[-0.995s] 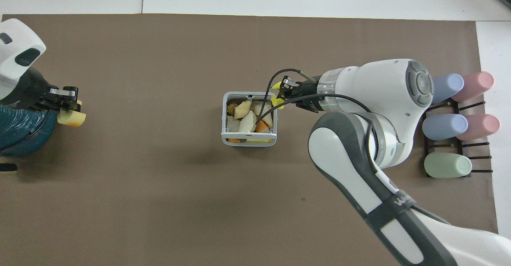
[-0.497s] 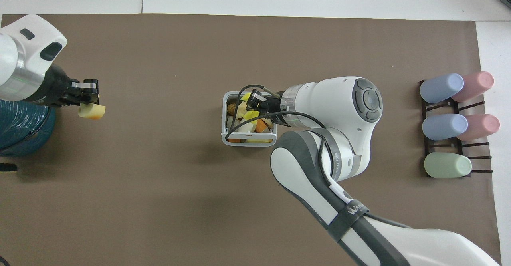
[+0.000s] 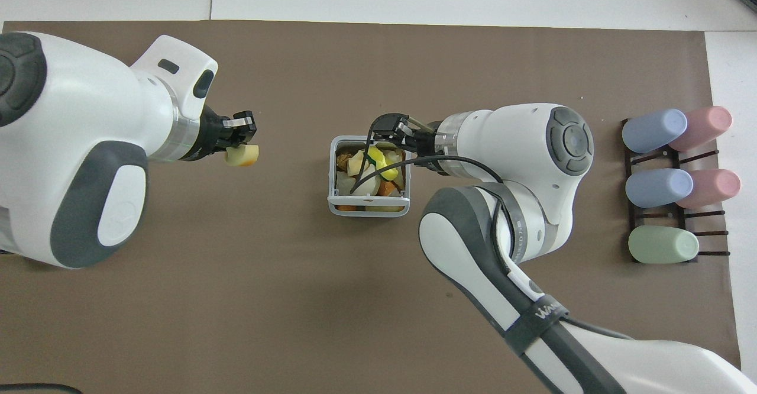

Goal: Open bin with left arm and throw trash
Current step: 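Drop the sponge into the bin with the left gripper while the right gripper withdraws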

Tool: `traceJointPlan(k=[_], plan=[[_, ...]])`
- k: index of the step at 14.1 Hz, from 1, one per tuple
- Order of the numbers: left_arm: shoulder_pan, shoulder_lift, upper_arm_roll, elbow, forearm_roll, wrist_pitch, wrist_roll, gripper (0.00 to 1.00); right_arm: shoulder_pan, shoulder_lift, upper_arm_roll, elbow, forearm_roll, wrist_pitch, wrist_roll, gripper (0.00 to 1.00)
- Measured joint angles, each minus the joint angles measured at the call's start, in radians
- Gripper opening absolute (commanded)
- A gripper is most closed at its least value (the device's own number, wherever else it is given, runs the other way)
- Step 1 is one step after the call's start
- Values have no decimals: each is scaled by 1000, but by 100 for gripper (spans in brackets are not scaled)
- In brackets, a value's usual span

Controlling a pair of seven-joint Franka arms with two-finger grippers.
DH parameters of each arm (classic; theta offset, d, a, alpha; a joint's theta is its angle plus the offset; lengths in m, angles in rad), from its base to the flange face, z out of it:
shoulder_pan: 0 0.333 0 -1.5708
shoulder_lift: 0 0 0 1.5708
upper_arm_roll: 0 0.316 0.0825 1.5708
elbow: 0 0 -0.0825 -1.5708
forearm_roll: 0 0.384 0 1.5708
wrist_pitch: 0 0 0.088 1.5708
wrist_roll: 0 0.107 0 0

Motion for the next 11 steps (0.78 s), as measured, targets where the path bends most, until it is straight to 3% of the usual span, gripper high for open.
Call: traceJointPlan(k=[4, 7, 11], plan=[[-87, 76, 0, -21, -5, 205, -162, 0, -123, -45, -2, 2, -320, -54, -40, 100], [-135, 135, -1, -24, -7, 315, -217, 0, -210, -105, -3, 5, -347, -168, -189, 100], [-184, 177, -1, -29, -14, 356, -226, 0, -298, -198, -5, 29, -348, -357, -316, 100]])
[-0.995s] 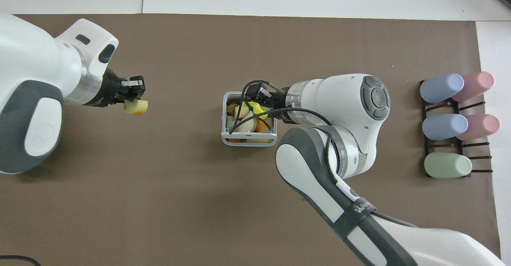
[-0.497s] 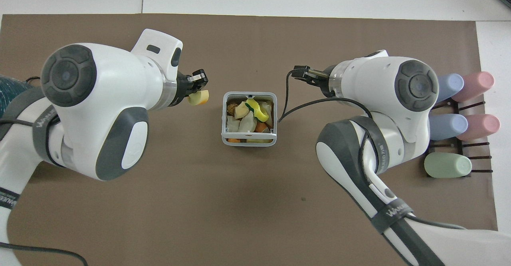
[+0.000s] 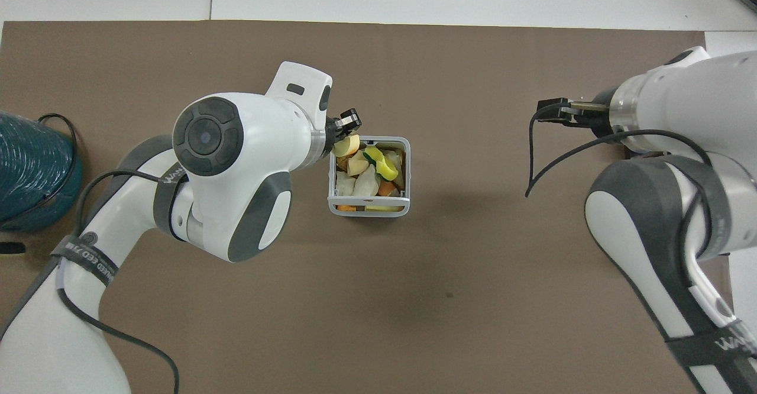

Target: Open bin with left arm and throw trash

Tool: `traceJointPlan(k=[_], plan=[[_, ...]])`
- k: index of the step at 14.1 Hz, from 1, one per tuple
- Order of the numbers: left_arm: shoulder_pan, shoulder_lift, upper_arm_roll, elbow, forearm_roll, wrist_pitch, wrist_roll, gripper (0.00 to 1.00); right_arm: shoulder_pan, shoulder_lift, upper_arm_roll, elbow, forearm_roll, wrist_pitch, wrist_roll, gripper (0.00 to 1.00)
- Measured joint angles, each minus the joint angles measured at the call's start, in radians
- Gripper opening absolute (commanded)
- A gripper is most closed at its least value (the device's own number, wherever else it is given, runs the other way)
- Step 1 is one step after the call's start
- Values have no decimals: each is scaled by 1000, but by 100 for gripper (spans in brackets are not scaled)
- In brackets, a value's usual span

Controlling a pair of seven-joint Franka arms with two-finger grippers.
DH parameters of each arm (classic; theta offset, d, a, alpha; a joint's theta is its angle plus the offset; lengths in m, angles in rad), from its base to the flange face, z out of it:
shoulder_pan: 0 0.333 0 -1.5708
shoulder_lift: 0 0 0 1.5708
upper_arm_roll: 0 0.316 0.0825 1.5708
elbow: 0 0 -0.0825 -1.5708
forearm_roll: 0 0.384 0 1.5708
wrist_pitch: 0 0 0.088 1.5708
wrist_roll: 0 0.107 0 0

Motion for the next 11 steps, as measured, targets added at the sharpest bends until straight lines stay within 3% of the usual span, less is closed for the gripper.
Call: traceJointPlan(k=[6, 8, 9, 11], plan=[[-66, 63, 1, -39, -1, 22, -9, 0, -72, -60, -2, 217, -1, -422, -39, 100], [-67, 73, 2, -53, -1, 24, -9, 29, -88, -61, -2, 256, -1, -484, -54, 100], [-68, 79, 2, -54, -1, 24, -9, 48, -95, -63, -2, 255, -1, -497, -61, 100], [-69, 81, 2, -53, -1, 24, -8, 75, -100, -66, -2, 236, -1, -506, -68, 100]])
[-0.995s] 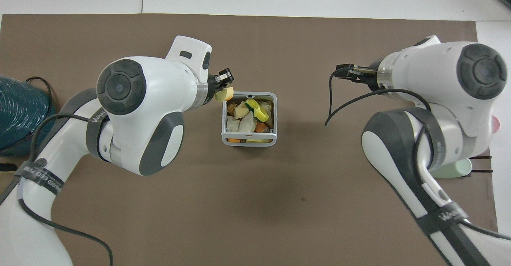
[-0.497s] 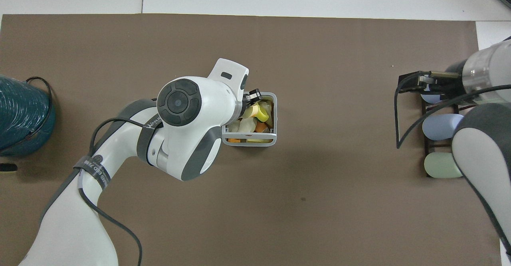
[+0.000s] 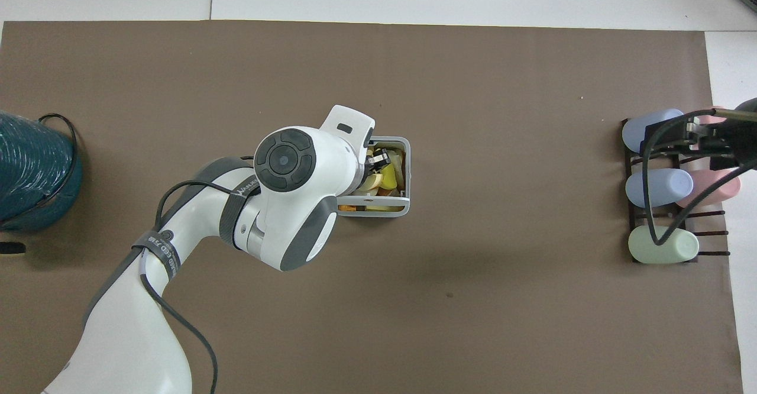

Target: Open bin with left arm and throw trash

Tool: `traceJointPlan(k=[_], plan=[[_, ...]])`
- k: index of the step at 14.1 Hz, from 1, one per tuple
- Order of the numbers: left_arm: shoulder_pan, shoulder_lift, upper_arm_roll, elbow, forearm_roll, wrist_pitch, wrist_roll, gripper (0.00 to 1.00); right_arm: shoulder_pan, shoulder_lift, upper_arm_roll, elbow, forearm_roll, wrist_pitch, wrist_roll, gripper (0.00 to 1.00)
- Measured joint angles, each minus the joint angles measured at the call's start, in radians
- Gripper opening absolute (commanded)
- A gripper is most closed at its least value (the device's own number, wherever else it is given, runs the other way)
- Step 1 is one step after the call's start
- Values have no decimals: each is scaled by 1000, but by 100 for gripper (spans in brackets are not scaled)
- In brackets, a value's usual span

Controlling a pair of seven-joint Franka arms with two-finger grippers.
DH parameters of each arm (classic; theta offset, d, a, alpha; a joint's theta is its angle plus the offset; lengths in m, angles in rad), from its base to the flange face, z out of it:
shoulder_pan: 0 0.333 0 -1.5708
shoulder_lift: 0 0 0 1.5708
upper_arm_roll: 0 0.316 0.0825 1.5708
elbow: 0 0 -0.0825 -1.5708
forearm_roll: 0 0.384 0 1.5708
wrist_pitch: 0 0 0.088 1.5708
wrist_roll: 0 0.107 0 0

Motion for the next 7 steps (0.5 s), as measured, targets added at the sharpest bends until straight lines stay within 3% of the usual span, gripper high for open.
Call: traceJointPlan(k=[1, 2, 7], plan=[[0, 0, 0, 3, 0, -3, 0, 91, 0, 0, 0, -6, 0, 0, 0, 100], [0, 0, 1, 12, 0, -18, 0, 95, 0, 0, 0, -10, 0, 1, 0, 100], [2, -13, 15, 126, 0, -219, 1, 97, -1, -3, 3, -8, 0, 5, -71, 100]])
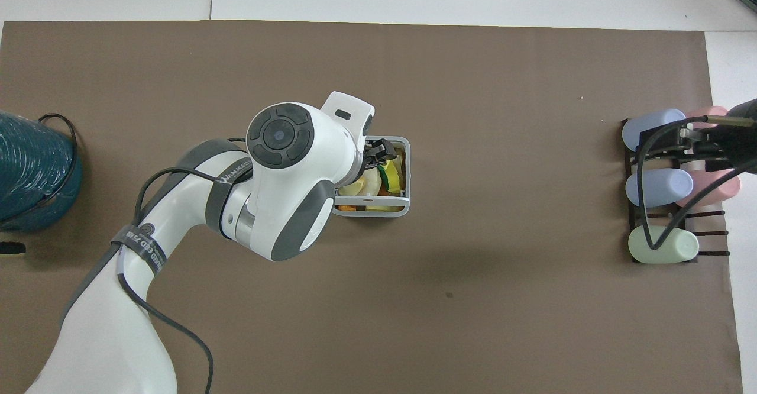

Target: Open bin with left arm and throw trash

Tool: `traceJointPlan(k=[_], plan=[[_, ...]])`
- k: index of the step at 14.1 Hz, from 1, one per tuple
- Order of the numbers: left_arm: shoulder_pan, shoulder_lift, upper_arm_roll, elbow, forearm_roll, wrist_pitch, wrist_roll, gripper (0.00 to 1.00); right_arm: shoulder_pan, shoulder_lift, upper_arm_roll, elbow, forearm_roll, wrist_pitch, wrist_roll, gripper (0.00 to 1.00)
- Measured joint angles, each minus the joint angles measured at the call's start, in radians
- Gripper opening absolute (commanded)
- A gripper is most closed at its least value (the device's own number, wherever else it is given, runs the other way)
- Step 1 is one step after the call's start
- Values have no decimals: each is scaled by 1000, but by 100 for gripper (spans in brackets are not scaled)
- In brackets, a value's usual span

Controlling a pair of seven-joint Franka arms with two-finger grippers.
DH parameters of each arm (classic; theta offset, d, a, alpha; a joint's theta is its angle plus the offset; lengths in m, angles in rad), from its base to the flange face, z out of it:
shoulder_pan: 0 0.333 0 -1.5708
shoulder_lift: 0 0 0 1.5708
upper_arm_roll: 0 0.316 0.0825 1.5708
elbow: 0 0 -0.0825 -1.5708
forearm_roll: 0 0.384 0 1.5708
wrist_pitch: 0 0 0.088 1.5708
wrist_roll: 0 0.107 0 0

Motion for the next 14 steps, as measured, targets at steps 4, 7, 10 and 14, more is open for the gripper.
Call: traceJointPlan(k=[4, 7, 10, 14], plan=[[18, -24, 8, 62, 0, -130, 0, 96, -7, -1, -1, 4, 0, 0, -36, 100], [95, -50, 11, 119, 6, -281, 33, 96, -9, -1, -1, 4, 0, 0, -37, 100], [202, -66, 16, 201, 26, -441, 174, 95, -10, -1, -1, 4, 0, 0, -37, 100], [394, -103, 20, 219, 26, -538, 501, 95, 36, -1, -65, 4, 0, 0, -37, 100]])
